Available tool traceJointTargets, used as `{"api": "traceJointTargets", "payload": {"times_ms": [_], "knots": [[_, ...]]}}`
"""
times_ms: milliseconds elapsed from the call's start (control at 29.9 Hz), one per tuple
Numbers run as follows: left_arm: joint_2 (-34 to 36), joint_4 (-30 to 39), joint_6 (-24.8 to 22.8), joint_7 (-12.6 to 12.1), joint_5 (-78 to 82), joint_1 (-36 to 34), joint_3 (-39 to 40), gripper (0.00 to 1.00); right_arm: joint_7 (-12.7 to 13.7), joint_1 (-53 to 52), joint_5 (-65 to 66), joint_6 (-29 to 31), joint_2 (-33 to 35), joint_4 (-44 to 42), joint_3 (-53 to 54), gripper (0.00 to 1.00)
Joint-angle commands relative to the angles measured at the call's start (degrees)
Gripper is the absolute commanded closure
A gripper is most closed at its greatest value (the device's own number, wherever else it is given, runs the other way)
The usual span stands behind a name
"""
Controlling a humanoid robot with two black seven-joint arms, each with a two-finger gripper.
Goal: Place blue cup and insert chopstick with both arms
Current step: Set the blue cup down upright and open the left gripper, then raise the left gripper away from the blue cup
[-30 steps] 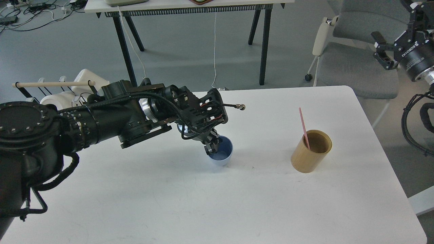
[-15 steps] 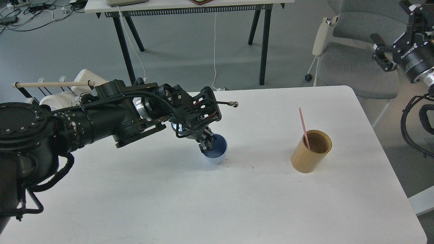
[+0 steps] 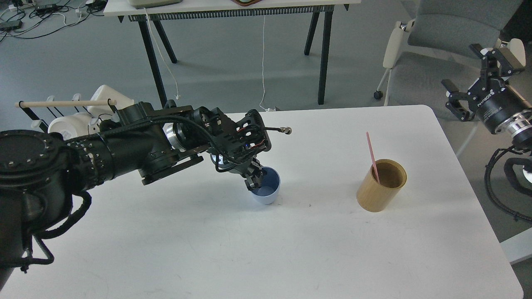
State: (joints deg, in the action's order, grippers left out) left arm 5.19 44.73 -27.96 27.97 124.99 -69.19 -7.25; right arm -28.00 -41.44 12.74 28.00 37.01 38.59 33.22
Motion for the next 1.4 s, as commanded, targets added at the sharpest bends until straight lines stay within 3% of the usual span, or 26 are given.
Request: {"api": "traceJointTargets", "payload": {"times_ms": [0,301,635,769,835,869,969,1136,1370], "knots": [[-0.27,0.01,-0.04,0.03,0.01,0.02,0.22,0.95,0.00,0.05,-0.08,0.00,-0.01,-0.01,0.26,0.01],[-0.19,0.62,-0.04,0.03,0.01,-0.33,0.40,0.88,0.00,0.05,0.01,0.00,-0.01,-0.10,0.26,0.01],[0.52,0.80,-0.04,0.03,-4.32,-0.50,1.88,0.57,0.00,-0.04,0.01,0.00,-0.01,-0.10,0.35,0.01],[0.69,0.80,-0.04,0.03,-5.46,-0.24,7.50,0.40,0.00,-0.22,0.01,0.00,-0.01,-0.01,0.09,0.01],[0.96,0.80,-0.04,0.03,-7.73,0.02,11.01,0.23,0.00,-0.65,0.71,0.00,-0.01,-0.01,-0.26,0.01],[1.22,0.71,-0.04,0.03,-9.31,0.02,12.42,0.19,0.00,-0.74,0.97,0.00,0.17,0.08,-0.44,0.01],[3.94,0.80,-0.04,0.03,-17.21,0.20,16.38,0.15,0.00,-1.53,4.47,0.00,0.78,2.27,-1.05,0.01],[9.73,0.53,-0.04,0.03,-38.45,2.13,21.74,0.13,0.00,-5.22,24.22,0.00,5.17,7.36,-1.41,0.01],[19.23,0.53,-0.04,0.03,-77.56,10.91,29.39,0.07,0.00,-3.83,42.52,-0.22,15.54,28.53,-2.02,0.06]]}}
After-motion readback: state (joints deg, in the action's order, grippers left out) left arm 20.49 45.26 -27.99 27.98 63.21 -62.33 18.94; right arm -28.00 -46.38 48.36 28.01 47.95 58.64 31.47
